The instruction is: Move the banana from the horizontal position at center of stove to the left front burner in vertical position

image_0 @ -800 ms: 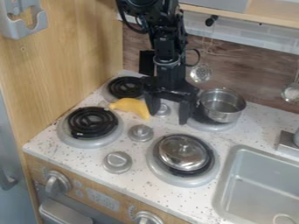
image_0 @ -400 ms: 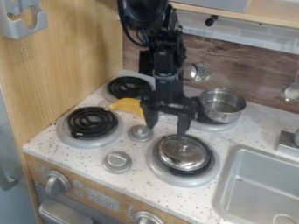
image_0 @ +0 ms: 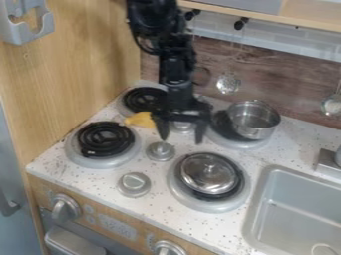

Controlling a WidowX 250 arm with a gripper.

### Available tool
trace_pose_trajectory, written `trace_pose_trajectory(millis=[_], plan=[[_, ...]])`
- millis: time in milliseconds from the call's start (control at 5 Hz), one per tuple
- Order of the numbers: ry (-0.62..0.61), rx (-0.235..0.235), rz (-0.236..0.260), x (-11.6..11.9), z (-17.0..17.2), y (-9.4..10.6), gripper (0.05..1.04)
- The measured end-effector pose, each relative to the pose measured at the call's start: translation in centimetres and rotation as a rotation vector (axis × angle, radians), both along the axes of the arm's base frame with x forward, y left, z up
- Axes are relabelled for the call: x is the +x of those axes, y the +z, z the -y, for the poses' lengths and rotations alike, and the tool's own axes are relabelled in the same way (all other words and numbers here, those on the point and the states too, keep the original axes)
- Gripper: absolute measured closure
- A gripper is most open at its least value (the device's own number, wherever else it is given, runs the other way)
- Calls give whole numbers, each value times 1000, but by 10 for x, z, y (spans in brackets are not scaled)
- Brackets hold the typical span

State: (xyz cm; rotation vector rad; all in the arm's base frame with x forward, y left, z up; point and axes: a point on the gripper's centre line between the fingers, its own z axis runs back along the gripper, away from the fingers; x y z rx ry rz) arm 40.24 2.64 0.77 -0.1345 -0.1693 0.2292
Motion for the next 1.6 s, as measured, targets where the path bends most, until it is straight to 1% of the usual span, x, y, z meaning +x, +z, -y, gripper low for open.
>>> trace_pose_trajectory(millis=[200, 400, 600, 800, 1000, 1200, 1400, 1600], plan=[[141, -21, 73, 23, -15, -3, 84], [299, -58, 189, 44, -36, 4, 84], [416, -69, 240, 60, -49, -1, 84], [523, -46, 232, 74, -61, -13, 84], [592, 5, 187, 76, -72, -27, 84], [647, 40, 169, 83, -81, -28, 84], [656, 82, 136, 87, -88, -31, 84], [642, 116, 99, 88, -85, -43, 84]])
